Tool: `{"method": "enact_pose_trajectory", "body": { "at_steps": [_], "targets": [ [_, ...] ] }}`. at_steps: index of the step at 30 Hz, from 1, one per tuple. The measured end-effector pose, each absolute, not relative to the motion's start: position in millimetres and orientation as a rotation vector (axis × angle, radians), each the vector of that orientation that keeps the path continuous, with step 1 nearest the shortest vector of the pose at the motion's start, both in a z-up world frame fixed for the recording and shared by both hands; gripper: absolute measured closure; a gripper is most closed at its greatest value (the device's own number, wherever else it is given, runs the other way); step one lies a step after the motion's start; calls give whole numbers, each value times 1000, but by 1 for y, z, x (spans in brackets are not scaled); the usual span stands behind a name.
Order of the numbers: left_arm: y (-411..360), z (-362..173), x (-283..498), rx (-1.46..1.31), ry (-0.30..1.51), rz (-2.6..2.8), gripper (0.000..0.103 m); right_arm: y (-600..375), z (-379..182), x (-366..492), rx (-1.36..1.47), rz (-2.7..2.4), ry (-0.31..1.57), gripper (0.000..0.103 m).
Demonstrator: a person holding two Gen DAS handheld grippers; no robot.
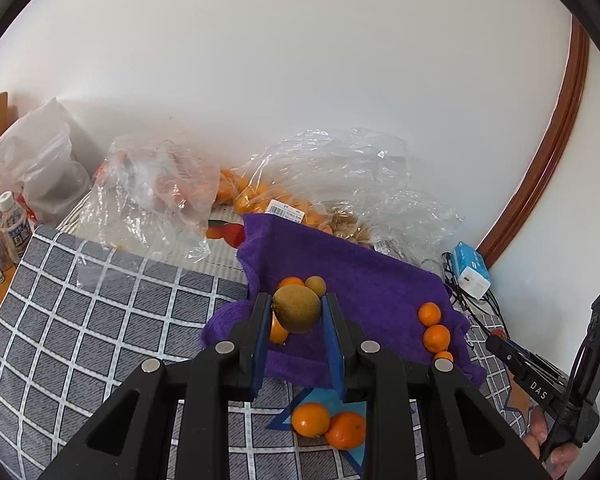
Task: Organize fruits
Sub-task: 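Lift and carry the red fruit and yellow-green fruit over the purple towel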
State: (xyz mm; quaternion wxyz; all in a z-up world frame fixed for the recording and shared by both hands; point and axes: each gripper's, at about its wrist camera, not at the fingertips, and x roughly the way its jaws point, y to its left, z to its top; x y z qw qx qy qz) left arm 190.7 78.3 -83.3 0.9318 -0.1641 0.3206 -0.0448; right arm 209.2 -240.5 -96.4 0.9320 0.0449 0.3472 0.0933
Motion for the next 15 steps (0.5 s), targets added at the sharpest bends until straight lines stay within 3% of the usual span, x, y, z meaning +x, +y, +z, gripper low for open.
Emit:
{"method": "enact_pose_trajectory", "body": {
  "at_steps": [15],
  "targets": [
    [70,-107,246,-332,743,-85,79,-235,-130,258,128,241,796,79]
  ]
}}
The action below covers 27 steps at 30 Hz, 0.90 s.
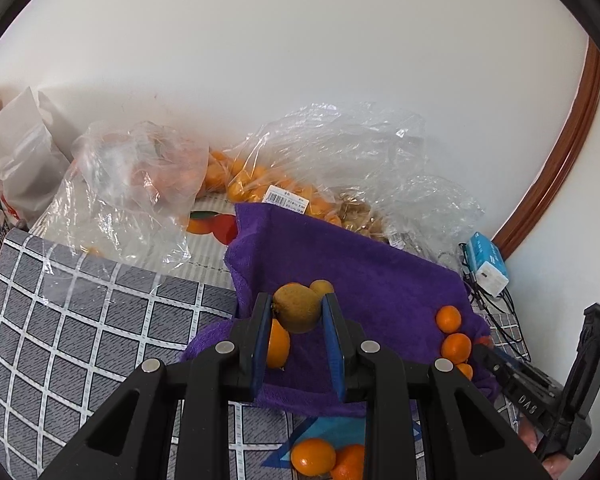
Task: Organize fruits
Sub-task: 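Lift and carry the red fruit and yellow-green fruit over the purple towel, then open the right gripper to drop the red fruit while the left releases its fruit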
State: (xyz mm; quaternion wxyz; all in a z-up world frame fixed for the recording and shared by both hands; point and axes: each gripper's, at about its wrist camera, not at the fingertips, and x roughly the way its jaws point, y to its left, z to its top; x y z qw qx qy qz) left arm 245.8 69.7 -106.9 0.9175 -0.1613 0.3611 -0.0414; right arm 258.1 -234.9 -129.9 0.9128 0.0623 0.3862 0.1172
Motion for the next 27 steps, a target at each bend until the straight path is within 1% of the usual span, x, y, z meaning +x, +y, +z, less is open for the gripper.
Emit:
{"method": "enact_pose_trajectory", "body": {
  "at_steps": [10,14,21,27],
  "targets": [
    [41,-141,277,-265,868,-117,79,-206,-171,273,51,280,911,79],
    [27,-152,285,-189,920,-116,79,-201,-179,275,14,285,928,79],
    [20,-161,296,-178,962,-119,79,-199,-178,280,-4,286,937,78],
    [19,-166,300,-186,970,-116,79,-204,-176,279,25,285,945,64]
  ]
}}
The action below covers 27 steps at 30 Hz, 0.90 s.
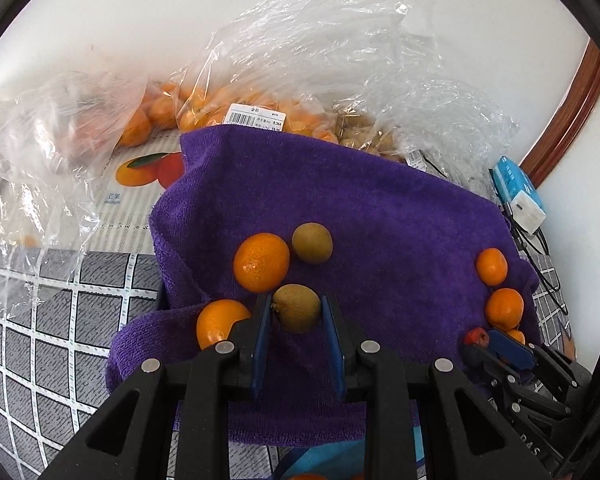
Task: Organize fruits
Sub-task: 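Open the right gripper to drop the red fruit while the left releases its fruit, then move the right gripper to the blue star mat and grasp a large orange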
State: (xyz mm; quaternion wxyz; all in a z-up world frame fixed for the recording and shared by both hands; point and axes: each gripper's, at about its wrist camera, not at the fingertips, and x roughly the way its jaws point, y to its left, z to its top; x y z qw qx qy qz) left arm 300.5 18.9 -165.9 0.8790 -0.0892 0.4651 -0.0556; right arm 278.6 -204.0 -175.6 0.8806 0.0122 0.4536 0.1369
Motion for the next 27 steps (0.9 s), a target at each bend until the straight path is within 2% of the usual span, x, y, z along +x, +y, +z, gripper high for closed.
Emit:
{"method": "enact_pose_trajectory", "body": {
  "at_steps": [2,5,7,9,18,27],
  "targets": [
    [19,-167,301,-191,969,-112,79,-204,-173,275,28,289,943,58],
    [18,-167,302,-196,975,-119,78,-201,-168,267,13,284,926,56],
    [19,-165,302,-201,978,-128,68,-202,-165,263,14,276,918,55],
    [21,-158,297,-214,958,-134,53,-204,-162,258,28,268,911,55],
    [42,-129,256,-246,880,-126,48,-218,-147,238,75,190,892,54],
    [72,-131,209,-269,855,-90,48,-218,-129,205,58,112,829,54]
  ]
}}
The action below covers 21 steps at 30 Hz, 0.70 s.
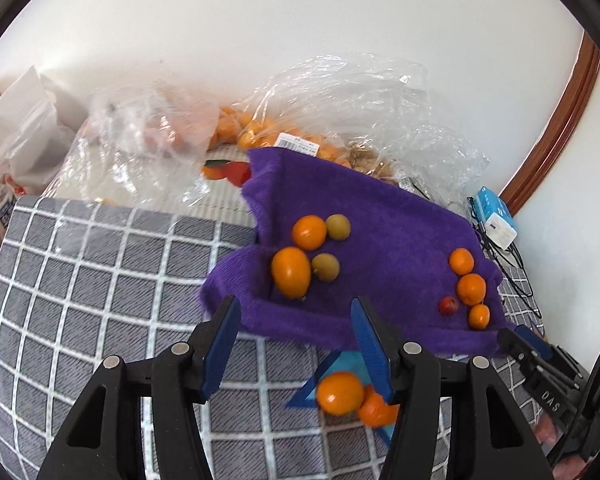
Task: Organize fruits
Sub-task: 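Move the right gripper to the blue star mat and grasp a large orange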
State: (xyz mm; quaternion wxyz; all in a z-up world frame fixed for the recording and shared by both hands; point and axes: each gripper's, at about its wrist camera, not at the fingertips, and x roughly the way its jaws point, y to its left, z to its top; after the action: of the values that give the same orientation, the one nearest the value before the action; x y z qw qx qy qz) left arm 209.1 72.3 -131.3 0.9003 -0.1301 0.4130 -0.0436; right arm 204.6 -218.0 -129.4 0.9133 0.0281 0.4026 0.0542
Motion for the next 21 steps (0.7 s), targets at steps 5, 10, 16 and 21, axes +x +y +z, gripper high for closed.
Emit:
{"method": "enact_pose_trajectory", "body": {
  "at_steps": [5,10,16,21],
  "targets": [
    [93,-141,188,-271,856,-67,48,-207,-130,192,26,80,836,54],
    [116,-154,172,-262,868,-26,48,-187,-138,184,25,123,876,54],
    [136,-171,157,-249,878,32,48,-157,-146,175,-4,180,878,54],
    [153,-183,150,-267,888,62,48,-137,-148,170,-18,224,877,54]
  ]
}}
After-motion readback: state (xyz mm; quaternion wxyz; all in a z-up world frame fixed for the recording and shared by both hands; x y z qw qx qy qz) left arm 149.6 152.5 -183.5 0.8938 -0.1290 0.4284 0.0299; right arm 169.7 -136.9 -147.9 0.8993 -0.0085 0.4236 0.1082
